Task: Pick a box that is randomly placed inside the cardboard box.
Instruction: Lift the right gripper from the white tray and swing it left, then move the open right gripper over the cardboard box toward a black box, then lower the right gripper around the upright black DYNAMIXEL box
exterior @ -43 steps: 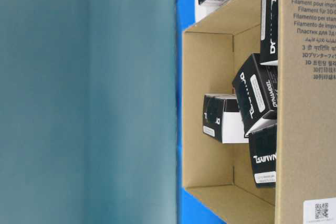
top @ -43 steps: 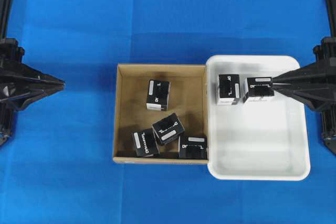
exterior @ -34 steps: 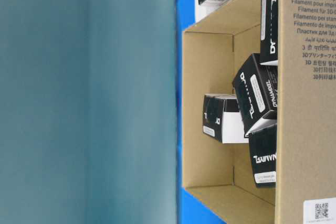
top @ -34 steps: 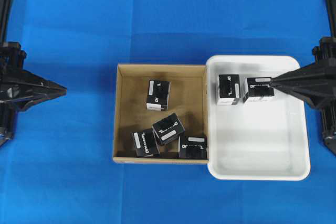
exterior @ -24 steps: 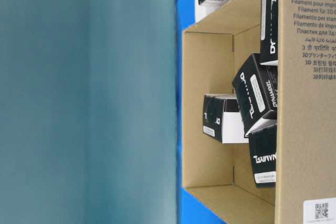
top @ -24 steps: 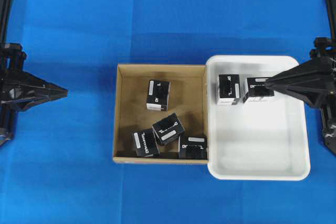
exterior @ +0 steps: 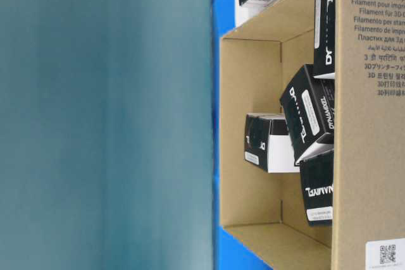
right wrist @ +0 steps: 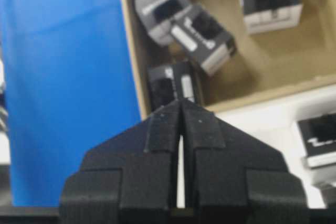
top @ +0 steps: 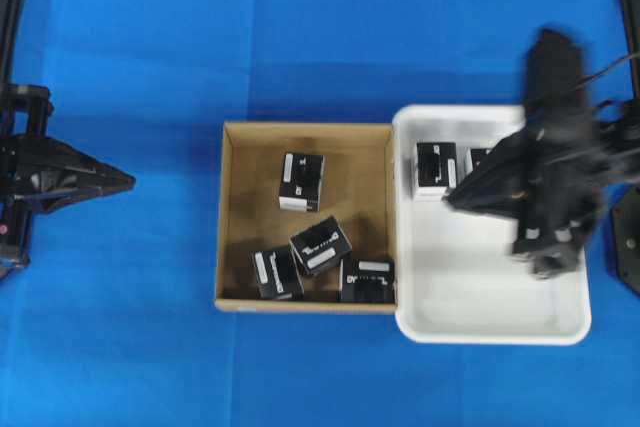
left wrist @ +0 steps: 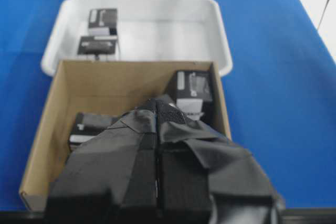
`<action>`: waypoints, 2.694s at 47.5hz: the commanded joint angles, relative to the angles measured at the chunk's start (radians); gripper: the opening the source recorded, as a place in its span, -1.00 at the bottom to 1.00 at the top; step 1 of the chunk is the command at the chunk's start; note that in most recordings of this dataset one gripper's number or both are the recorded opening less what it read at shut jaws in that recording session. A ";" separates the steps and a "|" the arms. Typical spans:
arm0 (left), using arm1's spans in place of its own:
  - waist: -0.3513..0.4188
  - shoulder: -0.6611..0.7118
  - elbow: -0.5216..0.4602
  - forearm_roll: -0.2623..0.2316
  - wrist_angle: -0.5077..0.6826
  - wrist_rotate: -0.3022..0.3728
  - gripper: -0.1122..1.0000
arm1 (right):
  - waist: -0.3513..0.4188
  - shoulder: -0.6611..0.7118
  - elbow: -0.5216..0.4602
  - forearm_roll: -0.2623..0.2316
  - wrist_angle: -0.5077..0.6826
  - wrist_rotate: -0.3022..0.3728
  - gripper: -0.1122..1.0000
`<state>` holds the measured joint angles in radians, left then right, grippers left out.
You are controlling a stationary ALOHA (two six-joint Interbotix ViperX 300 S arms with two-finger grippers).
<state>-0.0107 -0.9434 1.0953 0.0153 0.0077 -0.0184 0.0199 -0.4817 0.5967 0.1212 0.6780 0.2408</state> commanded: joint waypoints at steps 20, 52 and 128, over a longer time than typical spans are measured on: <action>0.002 0.006 -0.026 0.002 -0.003 -0.003 -0.92 | 0.021 0.459 -0.339 0.005 0.345 -0.032 -0.78; 0.000 0.006 -0.026 0.003 -0.002 -0.005 -0.92 | 0.017 0.652 -0.468 -0.014 0.341 -0.267 0.43; -0.002 0.006 -0.026 0.003 -0.002 -0.037 -0.92 | -0.164 0.913 -0.565 -0.034 0.147 -0.365 0.99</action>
<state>-0.0123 -0.9434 1.0937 0.0153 0.0107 -0.0537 -0.1519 0.4004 0.0245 0.0844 0.8406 -0.1227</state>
